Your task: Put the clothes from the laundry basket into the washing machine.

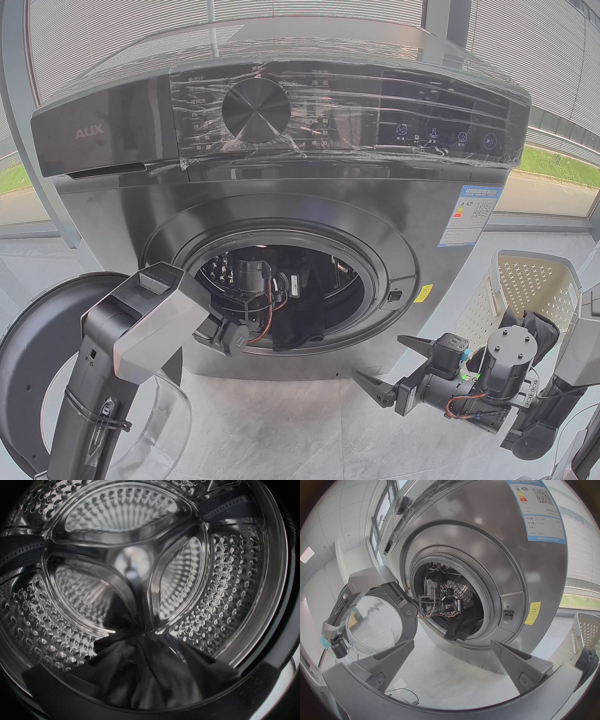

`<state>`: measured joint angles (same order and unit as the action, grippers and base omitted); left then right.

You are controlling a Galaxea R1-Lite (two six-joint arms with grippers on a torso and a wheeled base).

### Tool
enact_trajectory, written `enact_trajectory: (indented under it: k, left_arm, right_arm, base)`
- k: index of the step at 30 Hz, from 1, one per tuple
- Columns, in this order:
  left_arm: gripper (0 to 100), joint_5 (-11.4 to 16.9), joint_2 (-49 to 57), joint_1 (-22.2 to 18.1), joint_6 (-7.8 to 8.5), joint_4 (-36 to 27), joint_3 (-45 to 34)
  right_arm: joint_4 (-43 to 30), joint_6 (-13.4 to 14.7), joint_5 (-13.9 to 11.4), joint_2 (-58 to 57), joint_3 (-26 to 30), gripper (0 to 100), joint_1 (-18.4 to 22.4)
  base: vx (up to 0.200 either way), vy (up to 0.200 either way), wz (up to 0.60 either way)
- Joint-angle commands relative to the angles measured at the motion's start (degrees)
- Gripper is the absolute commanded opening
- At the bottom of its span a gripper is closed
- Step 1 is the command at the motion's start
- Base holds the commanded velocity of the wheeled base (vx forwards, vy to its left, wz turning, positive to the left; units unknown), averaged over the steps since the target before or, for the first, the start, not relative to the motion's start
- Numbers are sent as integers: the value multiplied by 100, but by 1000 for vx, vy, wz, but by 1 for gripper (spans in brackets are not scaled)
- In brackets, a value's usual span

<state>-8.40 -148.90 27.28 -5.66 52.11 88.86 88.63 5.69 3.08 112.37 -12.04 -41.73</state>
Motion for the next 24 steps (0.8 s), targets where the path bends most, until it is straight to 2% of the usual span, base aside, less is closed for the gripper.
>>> enact_trajectory:
  k: [1, 7, 15, 16, 18, 24]
  left_arm:
    - [100, 128, 493, 146, 21, -254, -905]
    - [100, 400, 625, 278, 56, -342, -1512]
    - [100, 400, 317, 260, 135, -334, -1494]
    - [0, 400, 300, 260, 144, -325, -1503]
    - [0, 400, 203, 234, 223, -272, -1503]
    - [0, 400, 185, 225, 223, -254, -1459]
  right_arm:
    - [6, 2, -1, 30, 0, 100, -2]
    - [6, 2, 8, 30, 0, 100, -2]
    - [6, 2, -1, 30, 0, 100, -2]
    - [6, 2, -1, 30, 0, 100, -2]
    - [6, 11, -1, 30, 0, 100, -2]
    - [6, 2, -1, 30, 0, 100, -2]
  base:
    - [0, 0, 0]
    - [0, 0, 0]
    - [0, 0, 0]
    - [0, 0, 0]
    - [0, 0, 0]
    - [0, 0, 0]
